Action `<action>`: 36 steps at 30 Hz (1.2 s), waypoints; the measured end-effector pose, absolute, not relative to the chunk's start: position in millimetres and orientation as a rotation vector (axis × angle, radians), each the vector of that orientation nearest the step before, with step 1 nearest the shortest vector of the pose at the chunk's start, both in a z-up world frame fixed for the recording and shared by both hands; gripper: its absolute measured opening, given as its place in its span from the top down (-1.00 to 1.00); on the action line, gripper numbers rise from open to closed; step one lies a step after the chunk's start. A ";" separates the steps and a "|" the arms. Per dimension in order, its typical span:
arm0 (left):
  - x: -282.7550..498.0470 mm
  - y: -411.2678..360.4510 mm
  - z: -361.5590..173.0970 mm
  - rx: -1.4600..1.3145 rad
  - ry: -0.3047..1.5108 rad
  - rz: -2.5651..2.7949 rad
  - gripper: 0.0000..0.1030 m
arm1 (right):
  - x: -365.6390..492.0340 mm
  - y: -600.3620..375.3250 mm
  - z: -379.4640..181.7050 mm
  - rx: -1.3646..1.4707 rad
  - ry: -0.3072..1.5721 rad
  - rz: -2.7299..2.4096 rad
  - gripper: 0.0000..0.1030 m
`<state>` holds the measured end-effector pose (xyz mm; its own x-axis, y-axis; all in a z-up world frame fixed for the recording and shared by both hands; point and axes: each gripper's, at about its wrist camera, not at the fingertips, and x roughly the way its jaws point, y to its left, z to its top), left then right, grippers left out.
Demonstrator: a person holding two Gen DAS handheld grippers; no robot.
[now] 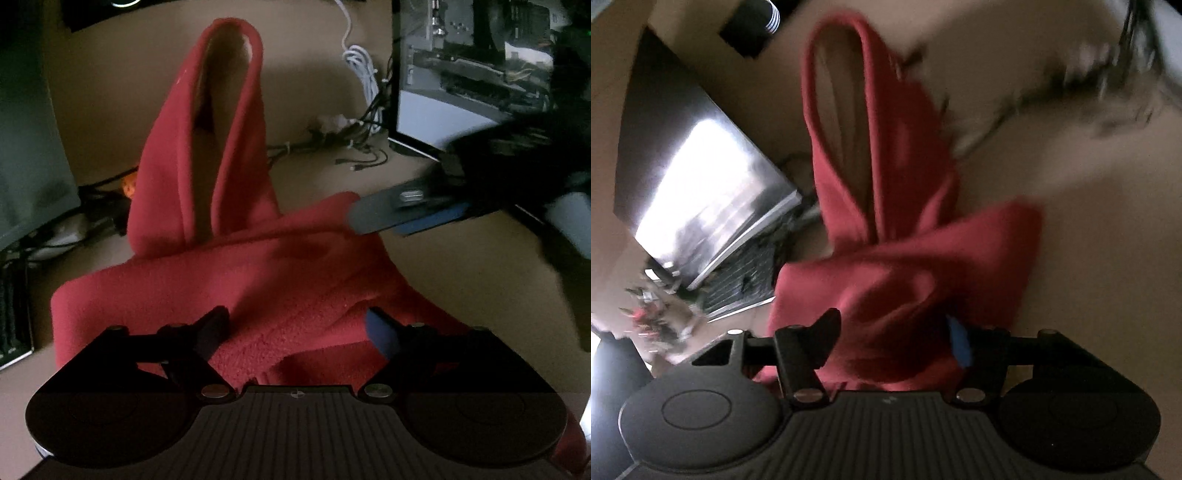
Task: Fold clothes
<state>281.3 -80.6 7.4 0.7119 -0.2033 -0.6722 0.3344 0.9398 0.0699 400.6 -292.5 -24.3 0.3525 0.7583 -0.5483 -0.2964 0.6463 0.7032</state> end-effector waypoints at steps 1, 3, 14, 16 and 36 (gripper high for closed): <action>281.5 -81.9 6.4 0.197 0.720 -0.298 -0.63 | 405.0 -291.0 -28.9 0.589 0.999 0.757 -0.22; 283.0 -85.2 5.1 0.198 0.717 -0.302 -0.63 | 413.2 -290.6 -27.7 0.665 0.978 0.798 -0.22; 305.2 -136.2 5.5 0.195 0.682 -0.388 -0.81 | 407.7 -318.9 17.3 0.360 0.799 0.632 -0.58; 310.7 -137.3 -4.0 0.164 0.737 -0.400 -0.80 | 403.7 -313.6 5.5 0.194 0.801 0.534 -0.58; 171.3 -35.7 61.6 0.090 0.792 0.002 -0.91 | 284.4 -268.5 44.1 -0.390 0.478 0.099 -0.93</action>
<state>171.3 -35.7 61.6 0.7027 0.0355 -0.7106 0.0321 0.9962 0.0815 284.4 -268.5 44.1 0.8847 0.0021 -0.4662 -0.1823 0.9219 -0.3419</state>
